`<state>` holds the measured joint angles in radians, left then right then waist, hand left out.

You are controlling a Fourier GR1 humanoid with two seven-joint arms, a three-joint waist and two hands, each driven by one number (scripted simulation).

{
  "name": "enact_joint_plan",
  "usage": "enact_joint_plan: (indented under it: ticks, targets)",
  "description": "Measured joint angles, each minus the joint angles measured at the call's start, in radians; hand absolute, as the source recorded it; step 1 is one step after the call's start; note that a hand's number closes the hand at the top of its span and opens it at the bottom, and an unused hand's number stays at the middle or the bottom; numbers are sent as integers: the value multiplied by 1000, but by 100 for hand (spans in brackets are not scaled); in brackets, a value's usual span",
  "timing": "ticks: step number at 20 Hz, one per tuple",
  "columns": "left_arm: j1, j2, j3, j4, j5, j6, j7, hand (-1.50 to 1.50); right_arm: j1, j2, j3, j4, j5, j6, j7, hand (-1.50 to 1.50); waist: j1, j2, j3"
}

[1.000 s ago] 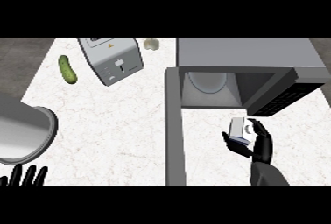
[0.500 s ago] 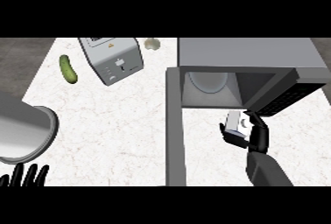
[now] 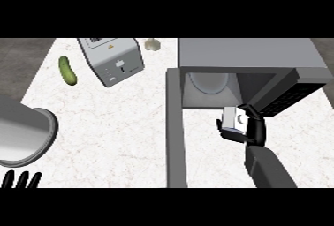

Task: Pick up the milk, place it into the microwave and close the microwave

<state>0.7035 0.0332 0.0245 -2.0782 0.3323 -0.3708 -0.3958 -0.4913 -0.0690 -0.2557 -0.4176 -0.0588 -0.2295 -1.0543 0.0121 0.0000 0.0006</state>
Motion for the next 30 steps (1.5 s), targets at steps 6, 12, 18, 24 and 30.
enact_joint_plan:
  ticks: [6,12,18,24,30]
  targets:
    - [27,-9,4,-15,-11,-17,-10,-150,150,25,82,-243,17,5,54,150,-15,-5,-1]
    - [26,-18,-29,-28,-18,-9,20,-150,370,28,183,-581,40,7,190,150,-25,-7,-2]
    - [71,-23,-48,-55,-23,-6,-4,-150,577,9,280,-910,40,59,338,150,-20,-6,-2]
    - [61,-19,-37,-45,-14,13,-3,-150,640,38,347,-1130,-54,124,476,150,-15,-4,-1]
    - [71,-17,-16,-31,-4,-15,-21,-150,576,62,407,-1168,-23,30,553,150,-6,-2,-1]
